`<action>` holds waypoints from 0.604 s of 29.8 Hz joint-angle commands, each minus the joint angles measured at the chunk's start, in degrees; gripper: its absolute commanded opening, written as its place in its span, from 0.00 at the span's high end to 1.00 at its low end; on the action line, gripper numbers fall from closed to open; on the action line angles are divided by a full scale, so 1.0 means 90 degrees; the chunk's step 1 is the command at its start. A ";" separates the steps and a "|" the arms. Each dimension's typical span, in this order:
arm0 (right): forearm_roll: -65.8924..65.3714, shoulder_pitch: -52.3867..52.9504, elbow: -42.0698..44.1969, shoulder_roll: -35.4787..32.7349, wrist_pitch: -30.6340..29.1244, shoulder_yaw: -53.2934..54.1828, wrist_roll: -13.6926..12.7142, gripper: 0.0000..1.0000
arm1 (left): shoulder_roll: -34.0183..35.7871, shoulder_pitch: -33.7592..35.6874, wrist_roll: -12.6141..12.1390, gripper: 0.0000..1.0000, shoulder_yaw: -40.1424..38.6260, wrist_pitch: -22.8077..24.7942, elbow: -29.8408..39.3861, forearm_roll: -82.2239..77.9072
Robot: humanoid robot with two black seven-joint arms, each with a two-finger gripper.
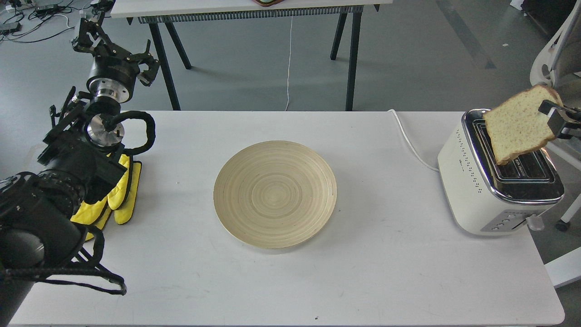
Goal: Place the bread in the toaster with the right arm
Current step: 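Lower the bread slice into the toaster slot with the right gripper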
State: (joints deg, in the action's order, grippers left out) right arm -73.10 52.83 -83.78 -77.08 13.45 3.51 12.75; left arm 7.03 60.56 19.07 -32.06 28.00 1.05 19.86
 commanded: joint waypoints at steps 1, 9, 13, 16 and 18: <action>-0.0003 0.0000 0.0002 -0.0029 -0.0001 -0.0048 -0.0001 0.86 | 0.0000 0.0000 0.0000 0.00 -0.0002 0.0000 0.0000 0.0000; -0.0003 -0.0137 0.0022 0.0039 -0.0001 -0.0165 -0.0001 0.86 | -0.0010 0.0000 0.0000 0.00 -0.0002 0.0000 0.0000 0.0000; -0.0003 -0.0215 0.0061 0.0166 0.0009 -0.0165 -0.0001 0.84 | -0.0010 0.0000 0.0000 0.00 -0.0002 0.0000 0.0000 0.0000; -0.0003 -0.0332 0.0236 0.0419 0.0058 -0.0165 -0.0001 0.62 | 0.0000 0.0000 0.0000 0.00 0.0008 0.0000 0.0000 0.0000; 0.0065 -0.0362 0.0305 0.0624 0.0194 -0.0136 0.0009 0.42 | 0.0000 0.0000 0.0000 0.00 0.0008 0.0000 0.0000 0.0000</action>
State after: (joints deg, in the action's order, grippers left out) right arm -73.11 50.12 -82.12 -73.84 13.90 2.00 12.74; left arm 6.97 60.56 19.07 -32.02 28.00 1.06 19.87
